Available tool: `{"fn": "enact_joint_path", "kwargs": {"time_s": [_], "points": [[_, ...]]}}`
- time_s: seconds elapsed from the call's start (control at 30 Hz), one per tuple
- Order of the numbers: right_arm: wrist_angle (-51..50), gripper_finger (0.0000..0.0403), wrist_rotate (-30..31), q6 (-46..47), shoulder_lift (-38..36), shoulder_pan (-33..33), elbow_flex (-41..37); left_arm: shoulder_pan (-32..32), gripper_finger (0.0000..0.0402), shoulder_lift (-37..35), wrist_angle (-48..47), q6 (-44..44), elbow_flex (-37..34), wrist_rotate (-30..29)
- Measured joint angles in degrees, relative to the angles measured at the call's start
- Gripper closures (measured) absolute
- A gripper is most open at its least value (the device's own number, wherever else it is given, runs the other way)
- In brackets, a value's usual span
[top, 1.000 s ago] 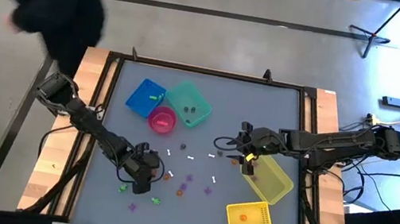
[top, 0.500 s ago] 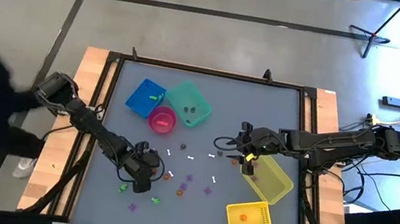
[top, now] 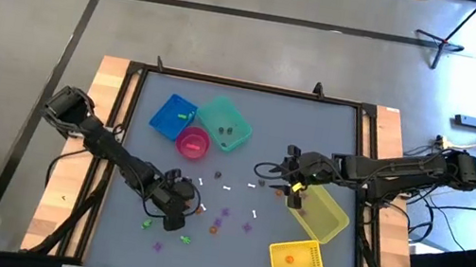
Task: Sort Halloween decoration
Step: Put the orange pumpkin toy into the yellow bin
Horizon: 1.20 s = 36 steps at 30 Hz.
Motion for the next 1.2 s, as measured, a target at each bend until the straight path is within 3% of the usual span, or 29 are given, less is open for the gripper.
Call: {"fn": "enact_joint_path", "kwargs": {"time_s": [0.23, 0.5, 0.83, 1.2], "points": [[3.11, 0.0187, -1.15, -0.66, 0.00, 0.00, 0.00, 2.23, 0.0314, -0.09, 0.15, 0.02, 3.62, -0.19], [13.20, 0.0187, -8.42, -11.31, 0.00, 0.04, 0.00, 7.15, 0.0314, -0.19, 6.75, 0.02, 7.63, -0.01], [19.21, 0.0187, -14.78, -26.94, 0.00, 0.04, 0.00, 14.61, 0.0314, -0.24, 25.09, 0.02, 8.03, 10.09], [23.90, 0.0187, -15.10, -36.22, 0.01, 0.04, 0.00, 20.71, 0.0314, -0.24, 38.35, -0.17, 8.03, 17.10]]}}
